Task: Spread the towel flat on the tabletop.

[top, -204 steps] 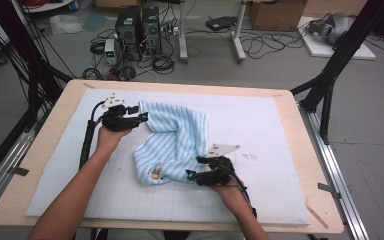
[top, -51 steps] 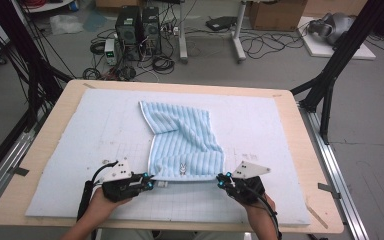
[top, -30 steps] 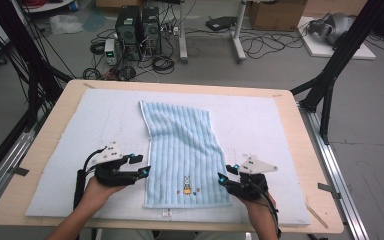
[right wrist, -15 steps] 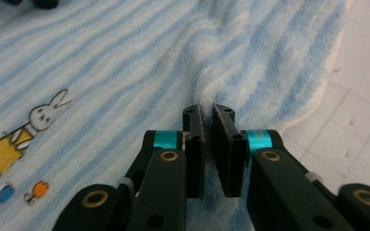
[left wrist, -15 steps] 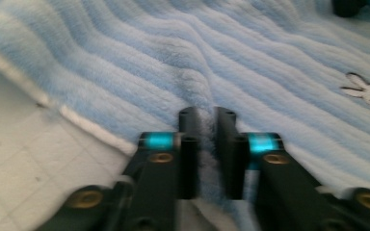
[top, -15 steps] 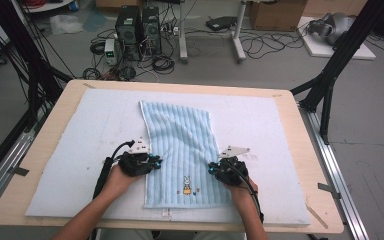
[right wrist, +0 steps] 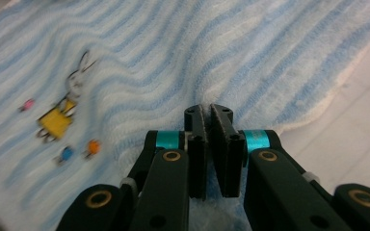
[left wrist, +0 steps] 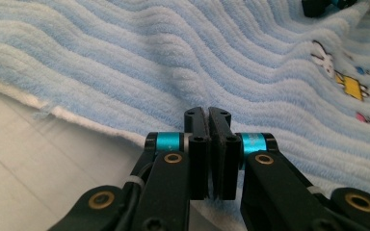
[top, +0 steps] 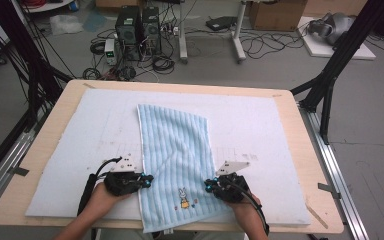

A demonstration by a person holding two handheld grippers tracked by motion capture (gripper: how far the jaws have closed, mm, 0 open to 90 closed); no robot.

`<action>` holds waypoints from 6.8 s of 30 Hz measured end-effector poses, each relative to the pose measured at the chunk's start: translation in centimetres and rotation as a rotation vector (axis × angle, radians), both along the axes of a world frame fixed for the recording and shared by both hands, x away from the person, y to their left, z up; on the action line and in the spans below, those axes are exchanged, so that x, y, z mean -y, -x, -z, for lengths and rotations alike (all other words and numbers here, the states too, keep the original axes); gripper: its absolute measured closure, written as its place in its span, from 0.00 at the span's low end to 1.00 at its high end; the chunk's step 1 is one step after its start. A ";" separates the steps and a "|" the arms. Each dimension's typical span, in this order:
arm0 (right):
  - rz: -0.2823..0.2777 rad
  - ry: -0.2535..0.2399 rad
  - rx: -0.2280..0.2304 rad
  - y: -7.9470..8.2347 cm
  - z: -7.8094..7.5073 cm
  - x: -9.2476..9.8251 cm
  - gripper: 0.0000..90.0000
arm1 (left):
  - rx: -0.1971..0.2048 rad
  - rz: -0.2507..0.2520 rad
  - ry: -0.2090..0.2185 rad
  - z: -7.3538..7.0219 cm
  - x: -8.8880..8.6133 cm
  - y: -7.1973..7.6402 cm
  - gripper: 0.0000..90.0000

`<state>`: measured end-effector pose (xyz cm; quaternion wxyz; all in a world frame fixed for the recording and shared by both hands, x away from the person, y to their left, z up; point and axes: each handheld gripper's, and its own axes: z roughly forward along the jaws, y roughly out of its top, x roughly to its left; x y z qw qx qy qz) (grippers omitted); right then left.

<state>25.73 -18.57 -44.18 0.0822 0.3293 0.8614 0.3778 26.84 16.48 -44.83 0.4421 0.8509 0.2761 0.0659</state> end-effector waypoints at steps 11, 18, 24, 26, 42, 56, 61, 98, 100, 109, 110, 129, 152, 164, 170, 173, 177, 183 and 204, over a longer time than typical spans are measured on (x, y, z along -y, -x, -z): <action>-0.054 -0.035 -0.003 2.5 -0.8 -0.3 0.79 | -0.004 0.028 0.035 -0.8 -1.2 1.9 0.84; 0.134 -0.131 0.092 -2.5 -2.4 -0.2 0.55 | 0.046 -0.120 0.136 -2.3 -1.9 -2.0 0.64; 0.239 -0.041 0.103 -7.2 -1.0 -2.0 0.61 | 0.027 -0.219 0.118 -1.0 -1.1 -6.3 0.54; 0.234 -0.018 0.091 -7.8 -0.5 -2.4 0.72 | 0.041 -0.223 0.061 -0.3 -0.6 -7.1 0.54; 0.017 0.024 0.048 -3.9 -0.1 -1.7 0.95 | -0.010 -0.074 0.006 0.0 -0.8 -3.9 0.96; 0.000 -0.051 0.048 -0.3 -1.5 -1.2 0.71 | -0.003 -0.008 0.033 -0.7 -2.3 -0.3 0.91; 0.137 -0.141 0.095 -3.8 -2.3 -0.8 0.57 | 0.031 -0.122 0.126 -1.6 -3.6 -1.9 0.67; 0.190 -0.081 -0.026 -15.4 0.4 -2.7 0.68 | 0.066 -0.325 0.199 -1.2 -5.9 -7.9 0.63; 0.172 -0.055 -0.007 -15.1 0.4 -3.5 0.70 | 0.064 -0.326 0.199 -1.2 -5.9 -7.9 0.63; 0.042 0.046 0.049 -14.1 0.0 -5.2 0.93 | 0.055 -0.313 0.185 -1.0 -5.6 -7.9 0.63; 0.045 0.068 0.070 -14.1 -0.1 -5.2 0.93 | 0.055 -0.313 0.187 -1.0 -5.6 -7.9 0.63; 0.367 0.262 0.264 -16.5 -0.9 -0.5 0.80 | 0.042 -0.340 0.188 -1.2 -4.1 -9.5 0.59; 0.267 0.055 0.087 -13.4 -1.1 2.4 0.51 | 0.030 -0.320 -0.029 0.2 1.9 -17.0 0.83; 0.248 0.155 0.099 -15.6 -0.4 0.4 0.95 | 0.023 -0.380 -0.002 -0.1 1.4 -18.7 0.97; 0.312 0.149 0.097 -18.7 -0.4 0.7 0.95 | 0.030 -0.421 0.012 -0.3 1.2 -20.6 0.97; 0.323 0.171 0.107 -20.0 -0.6 0.3 0.95 | 0.042 -0.438 0.018 -0.7 1.3 -21.6 0.97; 0.353 0.166 0.131 -21.3 -0.7 0.3 0.95 | 0.065 -0.452 0.019 -1.2 1.4 -22.7 0.97; 0.418 0.125 0.142 -22.5 -0.1 0.4 0.95 | 0.096 -0.478 -0.018 -1.6 2.0 -24.1 0.97; 0.396 0.074 0.067 -22.9 0.1 0.4 0.92 | 0.043 -0.435 -0.059 0.1 2.4 -21.9 0.91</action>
